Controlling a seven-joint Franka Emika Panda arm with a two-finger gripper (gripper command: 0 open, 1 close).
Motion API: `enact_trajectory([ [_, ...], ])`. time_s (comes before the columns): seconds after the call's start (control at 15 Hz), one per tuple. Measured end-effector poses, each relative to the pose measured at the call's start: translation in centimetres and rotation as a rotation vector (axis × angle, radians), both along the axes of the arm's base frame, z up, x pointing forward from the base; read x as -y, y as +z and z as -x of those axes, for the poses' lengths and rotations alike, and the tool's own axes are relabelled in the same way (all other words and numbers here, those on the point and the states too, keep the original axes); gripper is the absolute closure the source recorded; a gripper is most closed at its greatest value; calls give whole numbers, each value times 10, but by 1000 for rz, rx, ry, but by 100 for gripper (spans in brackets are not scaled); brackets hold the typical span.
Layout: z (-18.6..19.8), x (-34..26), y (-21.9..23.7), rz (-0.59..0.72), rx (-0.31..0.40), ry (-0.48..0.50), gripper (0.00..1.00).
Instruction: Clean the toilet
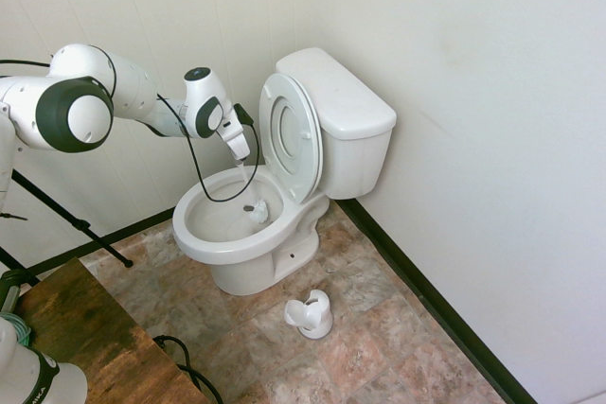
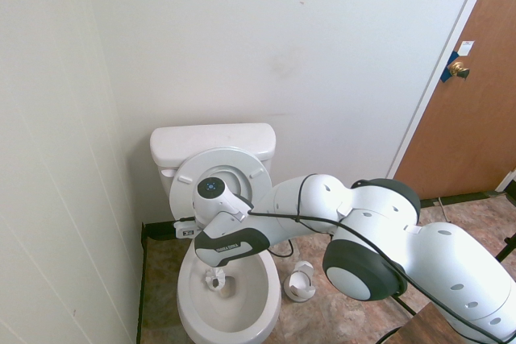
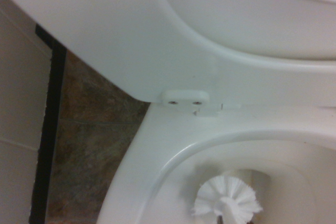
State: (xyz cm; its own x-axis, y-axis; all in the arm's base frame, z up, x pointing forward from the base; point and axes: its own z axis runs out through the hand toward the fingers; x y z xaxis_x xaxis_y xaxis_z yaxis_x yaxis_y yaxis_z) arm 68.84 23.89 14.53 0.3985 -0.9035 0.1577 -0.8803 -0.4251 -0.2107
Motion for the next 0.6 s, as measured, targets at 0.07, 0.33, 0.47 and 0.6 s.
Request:
enact_trajectory([
  [0.07, 4, -5, -1, 2, -5, 8, 100],
  [0.33, 39, -18, 2, -8, -11, 46, 100],
  [0.47, 62, -20, 6, -15, -13, 64, 100],
  [0.6, 89, -15, 4, -21, -36, 73, 100],
])
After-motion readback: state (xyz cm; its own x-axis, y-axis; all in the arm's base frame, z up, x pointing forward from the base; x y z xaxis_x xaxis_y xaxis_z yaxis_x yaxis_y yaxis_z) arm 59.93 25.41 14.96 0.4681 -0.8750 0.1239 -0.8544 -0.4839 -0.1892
